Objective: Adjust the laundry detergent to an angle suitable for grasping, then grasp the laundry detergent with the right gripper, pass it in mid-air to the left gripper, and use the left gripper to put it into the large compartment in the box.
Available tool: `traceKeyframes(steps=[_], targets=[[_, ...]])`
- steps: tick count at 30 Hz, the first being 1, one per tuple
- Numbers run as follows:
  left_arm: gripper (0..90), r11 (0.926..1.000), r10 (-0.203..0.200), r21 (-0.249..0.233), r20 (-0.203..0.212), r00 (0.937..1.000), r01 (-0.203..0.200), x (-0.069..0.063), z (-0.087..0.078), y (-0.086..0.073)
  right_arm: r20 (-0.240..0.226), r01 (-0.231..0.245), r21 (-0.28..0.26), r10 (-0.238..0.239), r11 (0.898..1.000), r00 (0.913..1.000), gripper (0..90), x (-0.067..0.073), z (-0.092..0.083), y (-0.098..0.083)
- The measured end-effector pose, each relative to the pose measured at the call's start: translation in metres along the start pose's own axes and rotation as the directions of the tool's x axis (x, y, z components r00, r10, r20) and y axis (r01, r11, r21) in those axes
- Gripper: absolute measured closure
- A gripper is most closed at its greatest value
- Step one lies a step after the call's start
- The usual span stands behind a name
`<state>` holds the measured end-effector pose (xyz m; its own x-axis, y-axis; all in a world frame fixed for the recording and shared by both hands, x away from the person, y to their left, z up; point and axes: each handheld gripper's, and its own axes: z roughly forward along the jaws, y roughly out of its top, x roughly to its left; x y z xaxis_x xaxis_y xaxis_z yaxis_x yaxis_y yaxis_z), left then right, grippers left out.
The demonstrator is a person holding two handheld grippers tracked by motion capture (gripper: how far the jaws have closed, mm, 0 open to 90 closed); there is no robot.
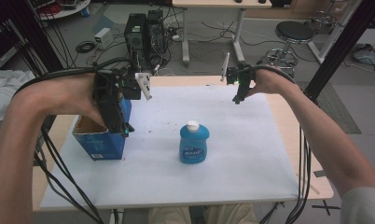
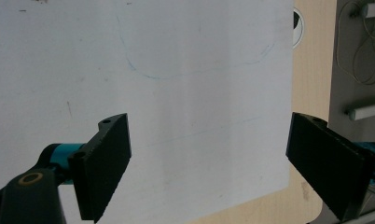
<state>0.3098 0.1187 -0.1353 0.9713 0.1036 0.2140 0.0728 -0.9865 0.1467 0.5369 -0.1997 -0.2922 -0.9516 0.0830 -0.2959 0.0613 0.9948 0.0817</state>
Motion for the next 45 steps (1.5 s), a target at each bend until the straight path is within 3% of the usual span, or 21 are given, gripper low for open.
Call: traceKeyframes(steps=[18, 27, 31, 38, 39, 45], targets=[[11.7, 0.9999, 0.005, 0.015, 0.024, 0.9997, -0.005, -0.003, 0.002, -0.004, 0.001, 0.013, 0.005, -0.013, 1.0, 0.9999, 13.1, 0.004, 0.0, 0.005], [11.7, 1.0, 0.001, 0.009, 0.032, 0.9995, -0.001, -0.005, 0.005, -0.004, -0.002, -0.006, 0.002, 0.006, 1.0, 1.0, 13.2, 0.006, -0.004, 0.004], [11.7, 0.9999, 0.007, 0.009, 0.042, 0.9991, -0.007, -0.004, 0.011, -0.002, -0.018, -0.042, -0.011, 0.041, 0.999, 0.999, 13.2, 0.01, -0.006, 0.001], [11.7, 1.0, 0.008, 0.0, 0.048, 0.9988, -0.008, -0.003, 0.015, -0.004, 0.005, -0.074, -0.051, 0.075, 0.996, 0.9972, 13.2, 0.024, -0.015, -0.004], [11.7, 1.0, 0.01, -0.002, 0.046, 0.9989, -0.01, -0.003, 0.016, -0.005, 0.0, -0.079, -0.085, 0.079, 0.993, 0.9969, 13.2, 0.031, -0.02, -0.006], [11.7, 0.9999, 0.014, 0.001, 0.056, 0.9983, -0.014, -0.001, 0.022, -0.005, 0.005, -0.063, -0.165, 0.065, 0.984, 0.9979, 13.2, 0.064, -0.029, -0.011]])
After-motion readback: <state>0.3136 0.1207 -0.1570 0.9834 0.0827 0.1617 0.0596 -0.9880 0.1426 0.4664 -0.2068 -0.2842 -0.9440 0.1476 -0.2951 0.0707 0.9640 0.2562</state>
